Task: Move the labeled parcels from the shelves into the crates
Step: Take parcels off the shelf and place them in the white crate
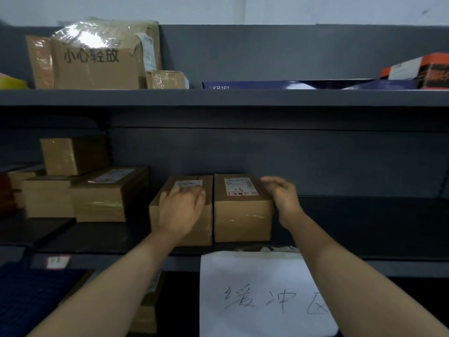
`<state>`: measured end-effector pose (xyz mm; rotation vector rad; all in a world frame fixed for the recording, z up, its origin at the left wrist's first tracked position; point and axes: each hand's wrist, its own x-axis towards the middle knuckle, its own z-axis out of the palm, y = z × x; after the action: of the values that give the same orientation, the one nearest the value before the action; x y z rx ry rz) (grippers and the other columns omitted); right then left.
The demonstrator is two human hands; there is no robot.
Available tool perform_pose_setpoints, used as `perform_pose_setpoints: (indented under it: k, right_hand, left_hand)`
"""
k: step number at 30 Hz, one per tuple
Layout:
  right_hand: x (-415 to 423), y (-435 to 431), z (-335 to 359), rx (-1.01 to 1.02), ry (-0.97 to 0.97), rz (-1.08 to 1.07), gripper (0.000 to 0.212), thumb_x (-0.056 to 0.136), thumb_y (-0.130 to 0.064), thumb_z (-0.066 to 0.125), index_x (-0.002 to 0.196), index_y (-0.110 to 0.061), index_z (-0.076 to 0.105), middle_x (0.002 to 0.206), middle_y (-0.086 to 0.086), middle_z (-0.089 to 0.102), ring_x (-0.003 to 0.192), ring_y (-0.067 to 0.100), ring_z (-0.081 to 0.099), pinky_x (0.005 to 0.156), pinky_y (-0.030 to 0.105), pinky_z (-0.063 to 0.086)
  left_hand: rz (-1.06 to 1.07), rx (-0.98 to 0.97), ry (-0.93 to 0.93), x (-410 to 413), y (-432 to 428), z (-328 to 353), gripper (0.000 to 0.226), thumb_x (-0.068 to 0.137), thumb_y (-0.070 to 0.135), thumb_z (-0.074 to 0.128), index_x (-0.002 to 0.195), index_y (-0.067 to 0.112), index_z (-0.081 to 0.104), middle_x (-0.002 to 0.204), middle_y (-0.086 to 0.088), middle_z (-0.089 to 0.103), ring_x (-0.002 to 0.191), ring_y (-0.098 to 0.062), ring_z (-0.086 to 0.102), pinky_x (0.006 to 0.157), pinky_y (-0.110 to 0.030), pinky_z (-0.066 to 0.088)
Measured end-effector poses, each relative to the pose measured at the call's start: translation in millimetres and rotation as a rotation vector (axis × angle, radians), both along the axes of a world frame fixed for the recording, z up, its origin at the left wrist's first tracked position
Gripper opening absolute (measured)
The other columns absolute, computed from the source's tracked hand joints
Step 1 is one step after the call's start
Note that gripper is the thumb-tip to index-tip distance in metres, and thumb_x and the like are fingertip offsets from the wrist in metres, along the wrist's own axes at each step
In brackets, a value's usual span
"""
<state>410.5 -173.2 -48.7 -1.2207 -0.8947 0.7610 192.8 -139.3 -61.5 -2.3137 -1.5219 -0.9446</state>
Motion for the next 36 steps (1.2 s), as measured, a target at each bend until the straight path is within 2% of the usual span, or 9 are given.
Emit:
perform_pose_setpoints:
  k: [3, 6, 10, 17, 22, 25, 27, 30, 36]
  right_hand:
    - [3, -3, -5, -0.177, -0.090, 0.019, 0.050, 0.096, -0.014, 0.055, 0.144, -0.009, 0.038, 0.127, 0.006, 0.053, 0.102, 0.018, 0.055, 0.071, 0.021, 0.044]
    - [2, 1, -9, -0.372, -0.009, 0.121, 0.041, 0.096, -0.033, 0.055, 0.128, -0.008, 0.051, 0.107, 0.011, 0.063, 0.086, 0.022, 0.060, 0.065, 0.031, 0.047]
    - [2, 8, -21, -0.391, 0.153, 0.211, 0.040, 0.086, -0.046, 0.060, 0.112, -0.016, 0.064, 0.104, 0.016, 0.070, 0.095, 0.031, 0.066, 0.088, 0.044, 0.054]
    - [8, -12, -31, -0.249, 0.315, 0.225, 0.037, 0.083, -0.041, 0.065, 0.114, -0.022, 0.061, 0.107, 0.011, 0.068, 0.103, 0.029, 0.062, 0.096, 0.048, 0.048]
    - [26, -55, -22, -0.148, 0.374, 0.141, 0.041, 0.081, -0.043, 0.064, 0.119, -0.030, 0.055, 0.116, 0.007, 0.063, 0.110, 0.027, 0.058, 0.100, 0.050, 0.043]
    - [45, -97, -20, -0.068, 0.397, 0.042, 0.025, 0.086, -0.040, 0.059, 0.109, -0.029, 0.057, 0.115, 0.008, 0.065, 0.107, 0.026, 0.059, 0.094, 0.046, 0.048]
    - [65, -131, -22, -0.052, 0.426, -0.084, 0.032, 0.086, -0.041, 0.058, 0.115, -0.026, 0.055, 0.115, 0.009, 0.064, 0.106, 0.028, 0.059, 0.090, 0.045, 0.050]
    - [105, -193, -28, -0.042, 0.461, -0.304, 0.043, 0.084, -0.045, 0.058, 0.122, -0.026, 0.053, 0.115, 0.008, 0.063, 0.105, 0.029, 0.060, 0.084, 0.046, 0.053]
    - [194, -341, -56, 0.012, 0.588, -0.657, 0.030, 0.081, -0.045, 0.059, 0.104, -0.026, 0.054, 0.112, 0.006, 0.060, 0.103, 0.026, 0.057, 0.089, 0.047, 0.048]
  left_hand:
    - [0.059, -0.067, -0.096, -7, 2, 9, 0.033, 0.100, 0.030, 0.035, 0.125, 0.023, 0.053, 0.127, -0.003, 0.055, 0.118, -0.023, 0.047, 0.094, -0.041, 0.033]
    - [0.297, -0.212, -0.157, -18, 7, 9, 0.045, 0.093, 0.036, 0.046, 0.136, 0.024, 0.041, 0.141, -0.008, 0.037, 0.127, -0.033, 0.036, 0.100, -0.048, 0.030]
    - [0.285, -0.526, -0.666, -24, 3, 3, 0.065, 0.092, 0.043, 0.051, 0.145, 0.017, 0.025, 0.146, -0.017, 0.022, 0.124, -0.042, 0.038, 0.101, -0.046, 0.034]
    - [0.176, -0.345, -0.945, -16, -7, 0, 0.049, 0.095, 0.017, 0.048, 0.142, 0.010, 0.035, 0.143, -0.015, 0.036, 0.125, -0.035, 0.042, 0.102, -0.041, 0.034]
    - [-0.002, -0.333, -1.074, 9, -25, -1, 0.045, 0.096, 0.016, 0.046, 0.140, 0.012, 0.040, 0.140, -0.012, 0.042, 0.125, -0.031, 0.044, 0.102, -0.039, 0.036]
    - [-0.201, -0.429, -1.195, 36, -43, -2, 0.019, 0.091, 0.014, 0.052, 0.106, 0.013, 0.064, 0.110, -0.006, 0.061, 0.102, -0.026, 0.058, 0.083, -0.031, 0.045]
    - [-0.347, -0.528, -1.264, 63, -60, -2, 0.010, 0.087, 0.014, 0.057, 0.092, 0.015, 0.066, 0.101, -0.006, 0.066, 0.092, -0.021, 0.060, 0.078, -0.029, 0.047]
    - [-0.550, -0.627, -1.250, 120, -90, -2, 0.022, 0.086, 0.019, 0.061, 0.107, 0.013, 0.065, 0.105, -0.004, 0.065, 0.092, -0.018, 0.060, 0.077, -0.029, 0.046]
    - [-0.931, -1.108, -1.046, 261, -183, -11, 0.041, 0.087, 0.046, 0.058, 0.127, 0.042, 0.048, 0.111, 0.011, 0.058, 0.100, -0.013, 0.057, 0.077, -0.037, 0.051]
